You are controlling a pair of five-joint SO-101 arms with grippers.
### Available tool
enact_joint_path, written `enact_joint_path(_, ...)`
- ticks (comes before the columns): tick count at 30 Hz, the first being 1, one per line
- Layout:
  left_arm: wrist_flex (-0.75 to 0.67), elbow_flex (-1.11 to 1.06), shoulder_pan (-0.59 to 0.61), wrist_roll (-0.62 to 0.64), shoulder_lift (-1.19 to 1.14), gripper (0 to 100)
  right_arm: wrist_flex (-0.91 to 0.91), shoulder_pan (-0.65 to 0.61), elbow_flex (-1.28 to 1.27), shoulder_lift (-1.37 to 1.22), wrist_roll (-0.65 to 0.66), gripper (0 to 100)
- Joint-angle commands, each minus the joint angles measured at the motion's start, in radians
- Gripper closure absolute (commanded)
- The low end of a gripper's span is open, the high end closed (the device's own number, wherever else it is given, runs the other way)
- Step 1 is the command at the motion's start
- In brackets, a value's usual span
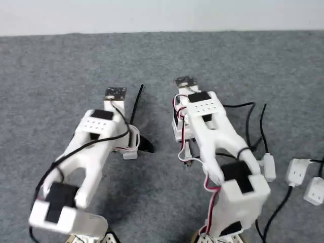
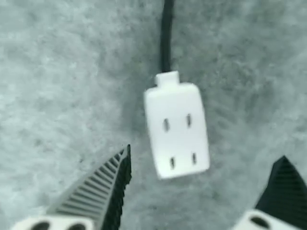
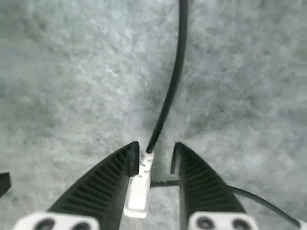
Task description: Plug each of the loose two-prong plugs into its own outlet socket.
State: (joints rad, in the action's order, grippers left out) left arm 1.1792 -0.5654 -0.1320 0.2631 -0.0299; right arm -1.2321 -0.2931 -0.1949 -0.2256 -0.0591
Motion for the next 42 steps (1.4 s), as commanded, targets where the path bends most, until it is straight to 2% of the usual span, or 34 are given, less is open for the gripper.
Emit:
enact_joint_path(1, -0.026, -0.082, 0.054, -0.040, 0.232, 58, 0.061, 0.048, -0.072, 0.159, -0.049, 99.3)
enact_joint_path(6, -0.054, -0.251, 0.133, -0.127, 0.434, 58, 0.197, 0.096, -0.250, 0.242, -0.064, 99.1)
enact_joint_path(13, -0.143, -0.323, 0.239, -0.183, 0.393, 58, 0.216, 0.024, -0.279, 0.203, -0.061, 99.1)
enact_joint_path(24, -0.181, -0.323, 0.245, -0.183, 0.379, 58, 0.223, -0.093, -0.287, 0.177, -0.057, 99.1)
enact_joint_path(31, -0.184, -0.328, 0.244, -0.183, 0.379, 58, 0.214, -0.068, -0.258, 0.213, -0.086, 98.6)
enact_joint_path(37, -0.186, -0.329, 0.241, -0.183, 0.379, 58, 0.208, -0.102, -0.324, 0.274, -0.110, 88.4)
enact_joint_path(42, -0.186, -0.331, 0.241, -0.183, 0.379, 58, 0.260, -0.131, -0.351, 0.226, -0.155, 87.7)
